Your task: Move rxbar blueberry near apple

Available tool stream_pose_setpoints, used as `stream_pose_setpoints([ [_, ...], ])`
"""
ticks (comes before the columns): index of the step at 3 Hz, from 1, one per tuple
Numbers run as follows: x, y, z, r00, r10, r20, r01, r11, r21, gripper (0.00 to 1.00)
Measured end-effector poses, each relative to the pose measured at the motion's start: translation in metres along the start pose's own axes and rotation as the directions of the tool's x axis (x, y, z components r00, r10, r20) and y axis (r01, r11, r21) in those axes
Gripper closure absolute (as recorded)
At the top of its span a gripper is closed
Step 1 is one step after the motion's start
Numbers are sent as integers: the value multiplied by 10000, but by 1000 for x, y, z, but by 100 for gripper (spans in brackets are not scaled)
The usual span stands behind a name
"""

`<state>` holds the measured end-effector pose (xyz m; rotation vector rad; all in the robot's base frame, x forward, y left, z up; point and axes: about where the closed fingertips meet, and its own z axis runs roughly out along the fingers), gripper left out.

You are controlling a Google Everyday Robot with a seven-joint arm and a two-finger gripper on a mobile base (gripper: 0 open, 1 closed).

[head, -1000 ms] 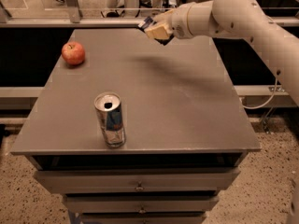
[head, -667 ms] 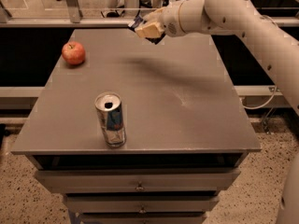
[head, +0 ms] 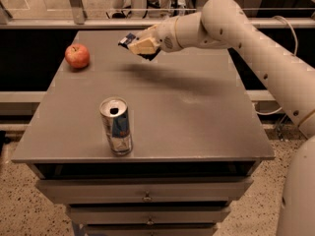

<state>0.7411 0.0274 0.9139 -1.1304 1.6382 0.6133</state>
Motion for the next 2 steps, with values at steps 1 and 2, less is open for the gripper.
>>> stream_pose_setpoints([
  [1, 9, 11, 27, 9993, 295, 221, -280, 9973, -684, 100],
  [2, 7, 17, 50, 9985, 314, 445, -259, 9925, -1195, 100],
])
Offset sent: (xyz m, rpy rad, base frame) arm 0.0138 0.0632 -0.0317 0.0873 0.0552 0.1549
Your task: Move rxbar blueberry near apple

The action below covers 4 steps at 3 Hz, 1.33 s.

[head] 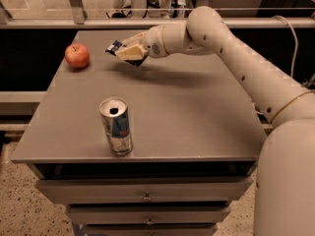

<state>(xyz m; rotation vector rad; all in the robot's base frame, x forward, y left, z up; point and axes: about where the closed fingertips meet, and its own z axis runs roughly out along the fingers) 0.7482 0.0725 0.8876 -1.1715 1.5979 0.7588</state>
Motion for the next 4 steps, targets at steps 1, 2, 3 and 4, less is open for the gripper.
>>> stream_pose_setpoints([
  [1, 2, 7, 17, 9999, 78, 128, -72, 9989, -472, 100],
  [2, 4, 14, 30, 9996, 226, 171, -210, 9958, -894, 84],
  [3, 5, 23, 43, 9991, 372, 220, -340, 9905, -1333, 53],
  [4, 4, 27, 50, 9989, 401, 247, -358, 9875, -1534, 30],
])
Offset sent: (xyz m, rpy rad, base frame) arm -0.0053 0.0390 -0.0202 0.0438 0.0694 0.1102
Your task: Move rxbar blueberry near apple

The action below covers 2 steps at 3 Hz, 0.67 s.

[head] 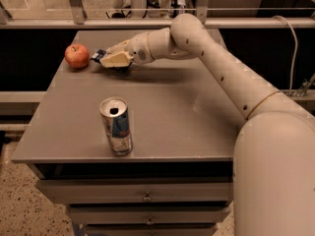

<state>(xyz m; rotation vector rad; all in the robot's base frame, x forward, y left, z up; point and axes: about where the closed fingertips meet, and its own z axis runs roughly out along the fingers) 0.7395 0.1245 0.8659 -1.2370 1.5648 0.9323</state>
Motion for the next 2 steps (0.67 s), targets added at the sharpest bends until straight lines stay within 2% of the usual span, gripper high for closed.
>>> stream_pose_setpoints([
  [1, 0, 1, 5, 10000, 14, 16, -14, 9999, -119, 6],
  [2, 0, 1, 7, 10000, 24, 24, -24, 9999, -137, 0],
])
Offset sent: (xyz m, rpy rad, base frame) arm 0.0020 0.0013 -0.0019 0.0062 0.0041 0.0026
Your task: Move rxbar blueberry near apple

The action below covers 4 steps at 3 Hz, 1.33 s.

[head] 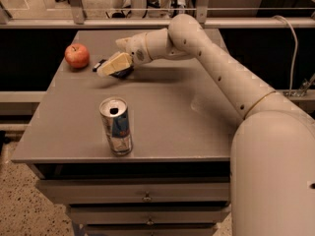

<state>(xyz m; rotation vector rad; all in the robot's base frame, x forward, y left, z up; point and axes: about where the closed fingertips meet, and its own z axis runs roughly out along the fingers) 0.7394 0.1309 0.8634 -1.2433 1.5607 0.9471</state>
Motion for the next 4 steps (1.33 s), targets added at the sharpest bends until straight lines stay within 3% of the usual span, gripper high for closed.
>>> stream_pose_setpoints([
  [1, 0, -18, -36, 9995, -304, -121, 315, 9940, 1044, 0],
  [2, -3, -38, -83, 9964, -743, -396, 814, 9712, 2241, 0],
  [3, -9, -53, -148, 9885, -1304, -770, 1499, 9156, 3730, 0],
  [4, -10, -57, -154, 9889, -1304, -708, 1479, 9068, 3948, 0],
])
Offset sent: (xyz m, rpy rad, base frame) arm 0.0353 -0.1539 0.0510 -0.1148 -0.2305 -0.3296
